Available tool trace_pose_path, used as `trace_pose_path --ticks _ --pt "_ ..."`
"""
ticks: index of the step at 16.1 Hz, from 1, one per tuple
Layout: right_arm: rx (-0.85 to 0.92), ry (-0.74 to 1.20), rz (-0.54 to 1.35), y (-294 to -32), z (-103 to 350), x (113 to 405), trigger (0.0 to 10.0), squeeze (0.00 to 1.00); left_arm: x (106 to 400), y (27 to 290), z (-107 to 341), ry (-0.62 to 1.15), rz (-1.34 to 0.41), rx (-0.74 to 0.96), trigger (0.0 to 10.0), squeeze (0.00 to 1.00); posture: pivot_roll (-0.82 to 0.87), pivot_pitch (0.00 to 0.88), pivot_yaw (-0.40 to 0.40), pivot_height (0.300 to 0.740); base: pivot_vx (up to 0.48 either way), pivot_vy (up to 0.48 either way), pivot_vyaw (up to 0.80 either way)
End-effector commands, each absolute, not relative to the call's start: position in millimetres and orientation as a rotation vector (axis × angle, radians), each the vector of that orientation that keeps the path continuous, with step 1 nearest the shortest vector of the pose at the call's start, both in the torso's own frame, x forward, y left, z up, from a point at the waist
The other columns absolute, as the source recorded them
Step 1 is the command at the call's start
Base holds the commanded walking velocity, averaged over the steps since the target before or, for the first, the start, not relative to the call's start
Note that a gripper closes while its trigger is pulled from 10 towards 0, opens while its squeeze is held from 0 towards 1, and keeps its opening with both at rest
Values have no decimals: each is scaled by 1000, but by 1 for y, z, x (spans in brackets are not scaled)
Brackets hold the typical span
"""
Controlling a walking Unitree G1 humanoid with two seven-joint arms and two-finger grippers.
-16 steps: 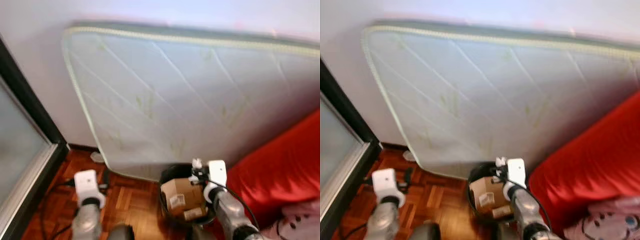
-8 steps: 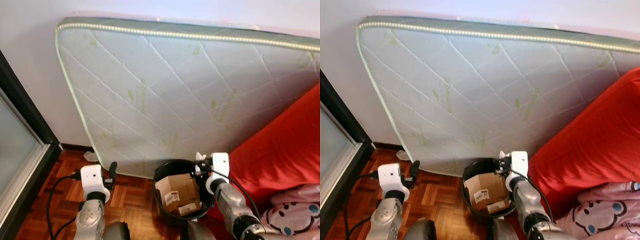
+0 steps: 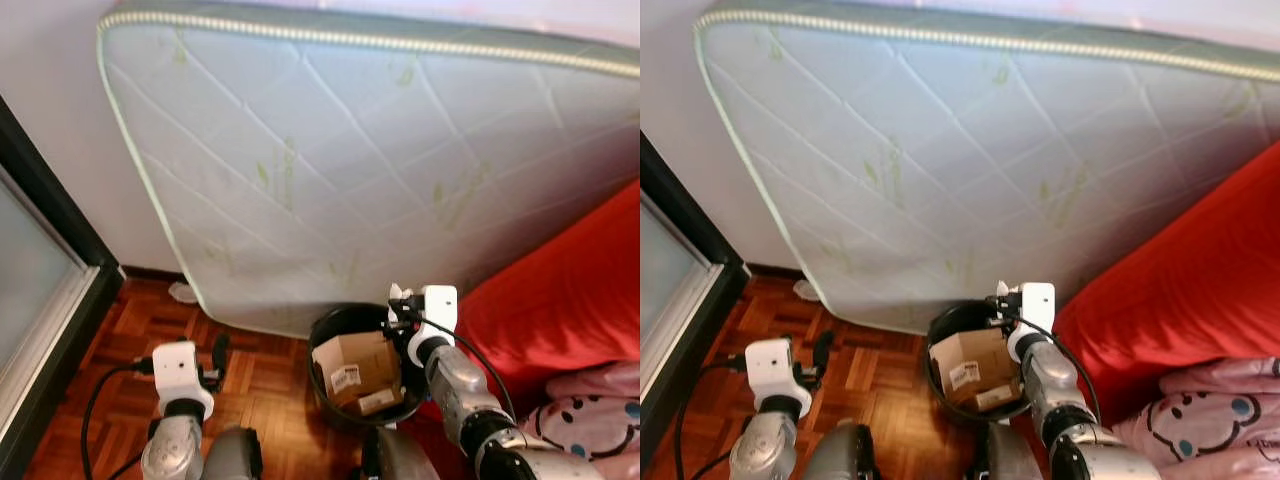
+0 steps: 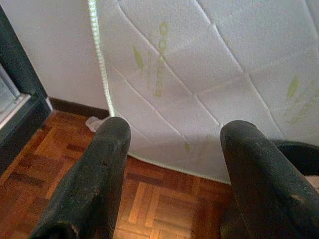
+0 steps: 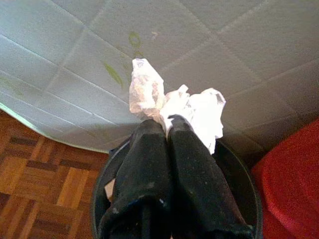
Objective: Clean up the room
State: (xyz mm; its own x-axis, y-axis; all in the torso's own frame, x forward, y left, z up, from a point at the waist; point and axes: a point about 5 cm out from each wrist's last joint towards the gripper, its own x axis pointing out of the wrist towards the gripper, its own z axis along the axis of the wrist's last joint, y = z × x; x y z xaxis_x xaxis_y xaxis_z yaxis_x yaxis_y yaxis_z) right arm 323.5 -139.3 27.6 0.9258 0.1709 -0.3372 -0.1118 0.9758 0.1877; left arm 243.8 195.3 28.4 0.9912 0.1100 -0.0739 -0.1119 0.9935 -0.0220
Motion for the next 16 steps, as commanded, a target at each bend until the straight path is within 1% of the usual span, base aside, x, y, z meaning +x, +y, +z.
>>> trace_pose_path --ticks 1,7,8,9,10,11,16 --pt "157 362 112 -145 30 326 10000 0 239 194 26 91 103 -33 10000 0 64 227 -85 647 0 0 0" --pt "152 386 97 -146 25 323 10000 0 228 194 28 115 108 -30 10000 0 78 253 -80 647 0 0 0" --pt "125 402 88 -147 23 321 10000 165 227 195 28 119 108 -29 10000 0 79 255 -79 647 0 0 0" --pt "97 416 84 -148 20 320 10000 224 226 195 28 120 108 -29 10000 0 79 256 -78 647 0 0 0" --pt "96 427 86 -148 17 317 10000 890 226 194 28 121 108 -29 10000 0 81 255 -78 647 0 0 0" --pt "100 432 89 -148 16 315 10000 1000 226 194 28 123 108 -30 10000 0 83 256 -78 647 0 0 0" --pt "105 435 79 -152 15 315 10000 1000 225 194 30 135 108 -32 10000 0 84 260 -75 647 0 0 0"
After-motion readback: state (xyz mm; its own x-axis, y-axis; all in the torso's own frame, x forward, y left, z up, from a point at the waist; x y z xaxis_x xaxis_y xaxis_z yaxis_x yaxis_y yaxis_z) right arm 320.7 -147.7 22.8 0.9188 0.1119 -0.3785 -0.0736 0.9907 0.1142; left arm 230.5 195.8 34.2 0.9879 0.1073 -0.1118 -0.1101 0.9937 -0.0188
